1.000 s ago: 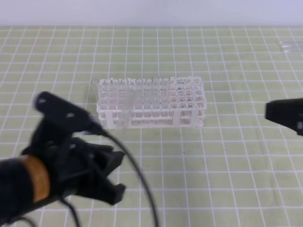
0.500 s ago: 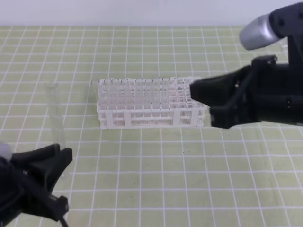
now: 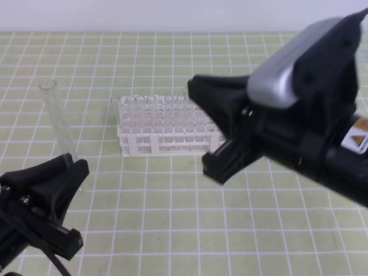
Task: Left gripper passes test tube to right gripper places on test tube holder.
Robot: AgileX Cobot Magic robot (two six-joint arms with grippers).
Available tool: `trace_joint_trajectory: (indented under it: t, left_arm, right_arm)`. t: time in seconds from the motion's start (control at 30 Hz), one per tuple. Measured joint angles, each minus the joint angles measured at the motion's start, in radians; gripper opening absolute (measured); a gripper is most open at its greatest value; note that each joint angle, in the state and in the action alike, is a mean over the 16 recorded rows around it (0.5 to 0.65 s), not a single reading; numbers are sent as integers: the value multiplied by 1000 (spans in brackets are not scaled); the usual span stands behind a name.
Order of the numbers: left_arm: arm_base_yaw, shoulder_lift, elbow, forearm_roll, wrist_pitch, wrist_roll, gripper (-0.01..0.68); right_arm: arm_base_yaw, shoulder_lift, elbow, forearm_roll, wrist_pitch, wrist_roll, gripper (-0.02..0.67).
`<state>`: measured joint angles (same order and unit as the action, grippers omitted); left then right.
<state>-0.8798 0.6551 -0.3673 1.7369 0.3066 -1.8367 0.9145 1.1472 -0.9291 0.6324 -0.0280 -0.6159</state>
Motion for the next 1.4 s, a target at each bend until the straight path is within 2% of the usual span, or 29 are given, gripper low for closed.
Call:
trace_joint_trajectory:
  t: [0.33, 0.57, 1.0, 1.4]
  left_arm:
    - [0, 0, 0, 34, 26, -32, 2]
    - [0, 0, 0, 31, 8, -32, 3]
    - [0, 0, 0, 37, -55, -32, 2]
    - [0, 0, 0, 34, -58, -32, 2]
  right_arm:
    - [145, 53, 33, -72, -208, -5, 1]
    - [215, 80, 30, -107, -325, 22, 16]
    - [232, 169, -53, -143, -325, 155, 42]
    - [232, 249, -98, -164, -337, 199, 43]
